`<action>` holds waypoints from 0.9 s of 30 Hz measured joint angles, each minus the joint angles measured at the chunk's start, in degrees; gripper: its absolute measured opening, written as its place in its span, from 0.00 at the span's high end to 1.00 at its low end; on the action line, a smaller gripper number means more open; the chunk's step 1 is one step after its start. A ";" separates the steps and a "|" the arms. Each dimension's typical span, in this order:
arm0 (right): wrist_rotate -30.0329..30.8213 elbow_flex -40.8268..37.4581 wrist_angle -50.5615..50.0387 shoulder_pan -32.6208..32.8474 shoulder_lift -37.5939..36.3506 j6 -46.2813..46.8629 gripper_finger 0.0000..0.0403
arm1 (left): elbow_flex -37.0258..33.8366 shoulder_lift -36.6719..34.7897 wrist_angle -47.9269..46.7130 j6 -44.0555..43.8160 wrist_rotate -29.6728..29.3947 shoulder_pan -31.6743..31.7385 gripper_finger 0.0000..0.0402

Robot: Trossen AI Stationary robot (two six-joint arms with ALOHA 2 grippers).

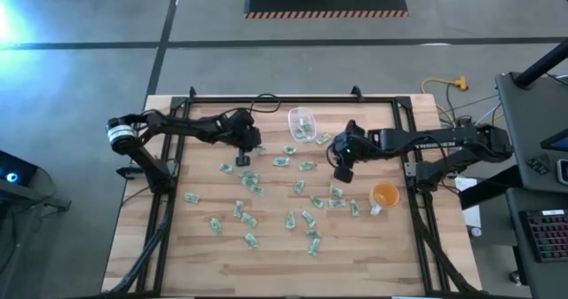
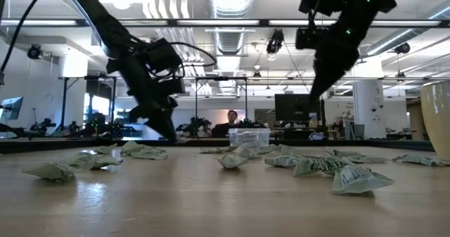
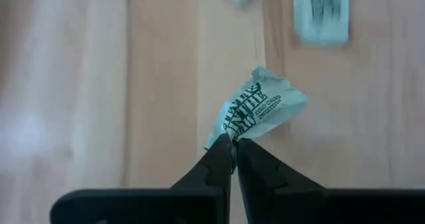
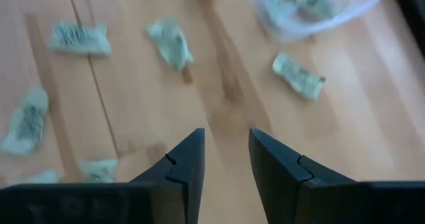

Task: Pick and place Stevia / Truvia into bins
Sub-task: Put the green stevia packet into the transparent bin

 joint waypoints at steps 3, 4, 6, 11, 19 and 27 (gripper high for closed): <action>0.08 -3.54 2.02 -0.19 -0.14 -1.76 0.75 | 0.08 0.00 6.50 0.04 -0.98 -1.43 1.00; 0.22 -4.36 2.28 -0.50 -0.13 -2.47 0.75 | 0.06 0.00 8.90 0.06 -1.07 -1.88 1.00; 1.82 -5.39 2.75 -1.08 0.18 -3.03 0.76 | 0.07 0.00 12.65 0.11 -1.43 -2.72 1.00; 5.81 -7.12 6.48 -3.30 0.28 -3.99 0.77 | 0.08 0.00 20.33 1.51 -3.37 -4.23 1.00; 6.11 -7.38 14.81 -6.71 1.54 -8.38 0.80 | 3.66 5.28 30.28 3.09 -3.54 -4.40 1.00; 6.12 -7.38 16.04 -7.45 2.80 -9.39 0.82 | 17.86 18.20 26.38 4.24 -7.40 -4.04 1.00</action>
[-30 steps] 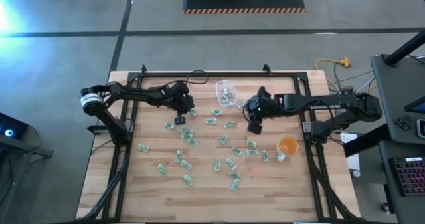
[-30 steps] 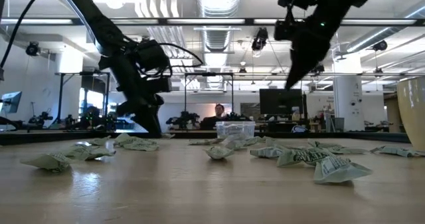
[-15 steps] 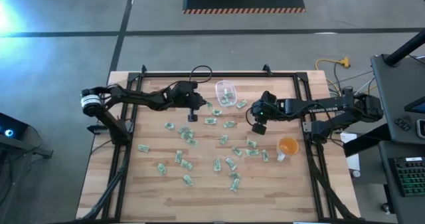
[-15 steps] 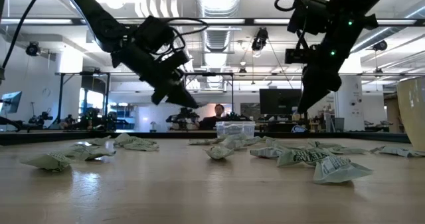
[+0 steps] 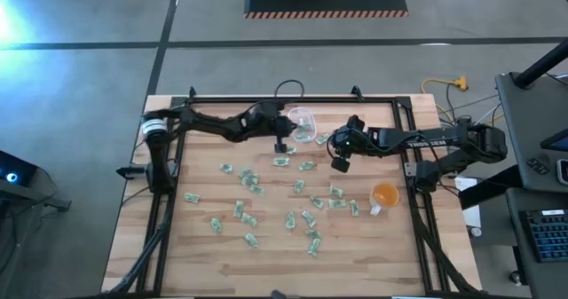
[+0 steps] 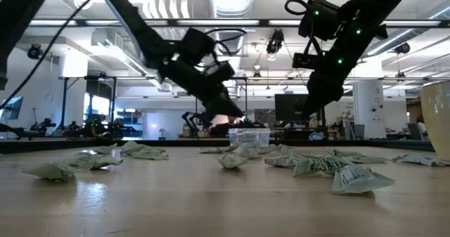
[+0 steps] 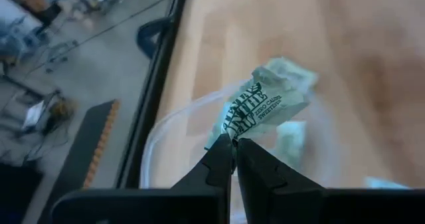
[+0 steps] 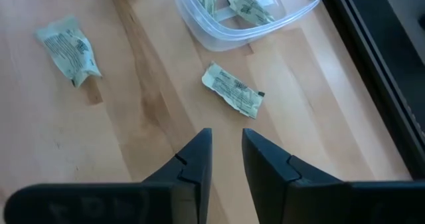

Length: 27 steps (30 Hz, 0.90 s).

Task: Pick and place Stevia / Truvia into bins
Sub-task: Put the green stevia packet into the transparent bin

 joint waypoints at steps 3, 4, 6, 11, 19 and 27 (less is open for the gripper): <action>-0.02 0.00 -0.03 0.00 0.12 -0.04 0.82 | 5.50 3.02 -7.22 0.00 -2.24 0.50 0.98; -0.02 0.00 0.00 0.00 0.12 -0.04 0.82 | 7.03 3.75 -9.85 0.01 -2.45 0.69 0.96; -0.02 0.00 0.08 -0.04 0.12 -0.06 0.81 | 9.39 4.63 -13.57 -0.01 -2.49 0.93 0.90; -0.40 -1.14 4.69 -0.40 0.16 -1.72 0.78 | 11.51 4.23 -17.71 -0.05 -2.43 0.88 0.73; -6.71 -5.86 14.26 -3.52 0.22 -7.04 0.71 | 11.07 -2.97 -30.52 -1.39 -2.07 -0.49 0.57; -12.62 -8.59 20.95 -7.36 0.22 -9.62 0.68 | 6.09 -10.97 -43.09 -6.21 3.00 -3.83 0.56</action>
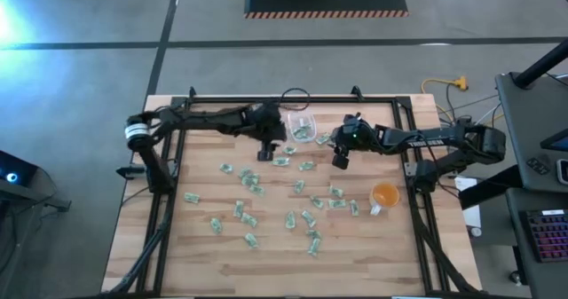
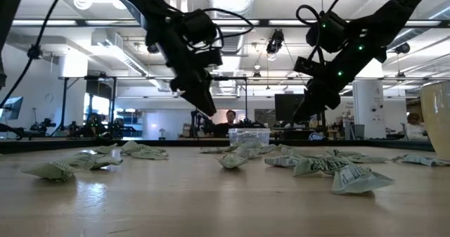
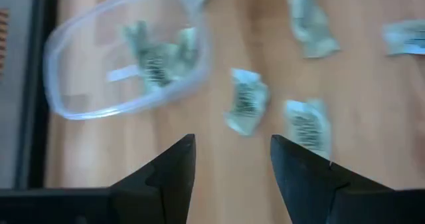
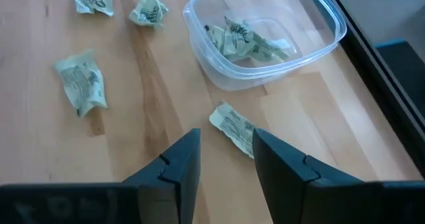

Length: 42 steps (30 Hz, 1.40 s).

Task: Pick and place Stevia / Truvia into bins
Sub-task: Put the green stevia packet into the transparent bin

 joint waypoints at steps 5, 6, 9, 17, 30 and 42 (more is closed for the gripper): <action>-0.72 0.45 1.79 -0.18 3.00 -0.78 0.68 | -6.63 -5.87 0.16 -1.51 1.66 -2.35 0.56; -1.01 1.27 1.91 -0.21 4.66 -1.32 0.68 | -8.23 -7.11 -0.01 -1.81 1.70 -2.65 0.56; -1.13 4.22 1.56 -0.87 9.81 -3.62 0.68 | -12.39 -10.12 2.46 -2.97 1.64 -3.28 0.56; -1.27 15.49 -12.48 -3.94 18.27 -2.85 0.67 | -19.78 -18.88 5.09 -3.13 1.34 -3.27 0.56; -2.19 19.33 -14.12 -4.80 24.23 -1.54 0.70 | -23.48 -26.70 7.47 -4.53 1.07 -3.30 0.56; 0.45 17.76 -20.16 -5.05 19.36 1.11 0.98 | -25.07 -25.96 10.27 -4.51 1.28 -3.31 0.56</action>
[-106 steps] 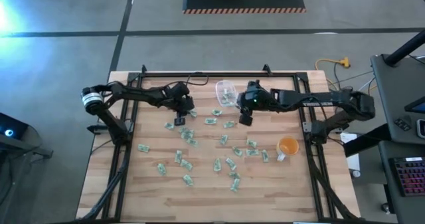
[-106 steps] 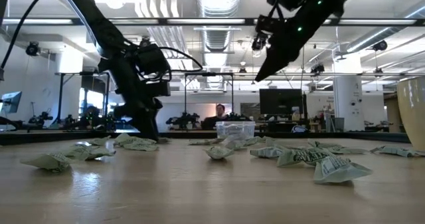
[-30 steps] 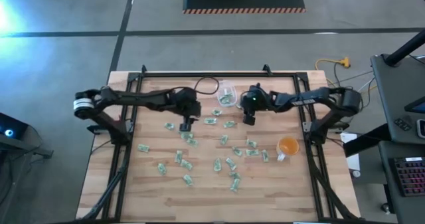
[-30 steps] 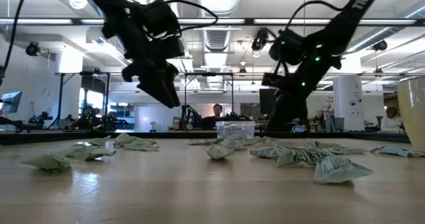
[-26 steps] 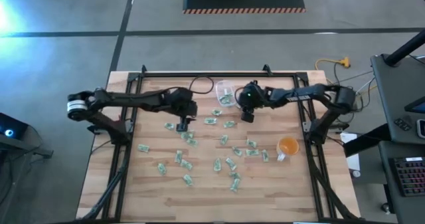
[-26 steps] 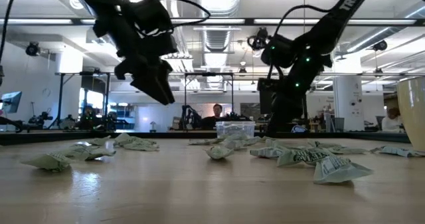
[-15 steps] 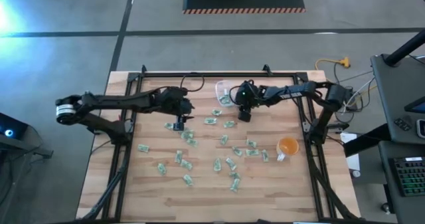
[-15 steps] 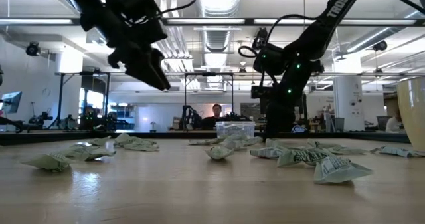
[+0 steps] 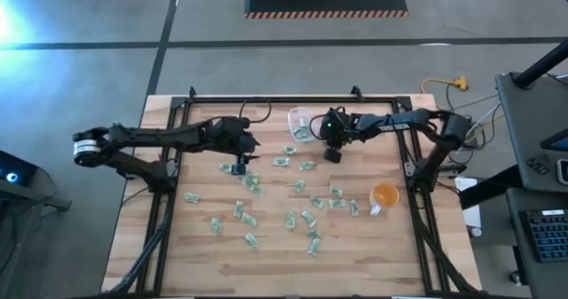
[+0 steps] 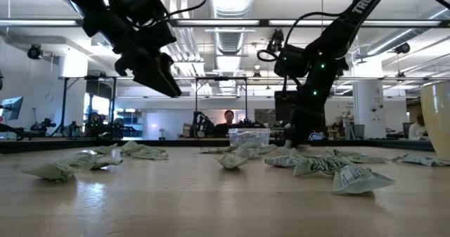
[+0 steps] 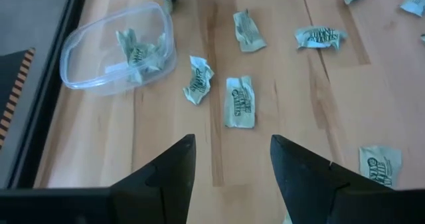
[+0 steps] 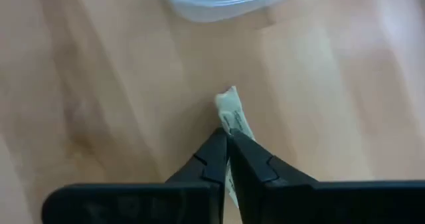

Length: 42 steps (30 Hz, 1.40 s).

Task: Pick and place Stevia / Truvia into bins
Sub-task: Put the green stevia packet into the transparent bin

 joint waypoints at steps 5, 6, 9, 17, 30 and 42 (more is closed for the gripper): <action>5.05 -0.23 0.09 1.40 -3.50 1.51 0.98 | -0.05 2.35 1.56 0.00 0.01 0.00 0.56; 6.11 -0.24 0.79 1.84 -4.10 1.52 0.98 | -0.05 2.98 2.51 0.00 0.02 0.01 0.56; 9.35 -0.24 4.69 3.07 -5.35 1.18 0.98 | -0.05 5.03 5.18 0.02 0.03 0.00 0.56; 9.69 -0.24 14.59 4.76 -5.22 -2.81 0.98 | 2.45 13.83 8.33 1.60 3.69 0.00 0.56; 1.01 -0.17 25.44 4.81 -1.02 -6.30 0.97 | 10.63 26.90 7.76 3.53 4.96 0.02 0.56; -1.95 -0.13 26.16 4.75 -1.69 -6.38 0.72 | 11.23 27.91 7.62 3.43 6.02 0.02 0.56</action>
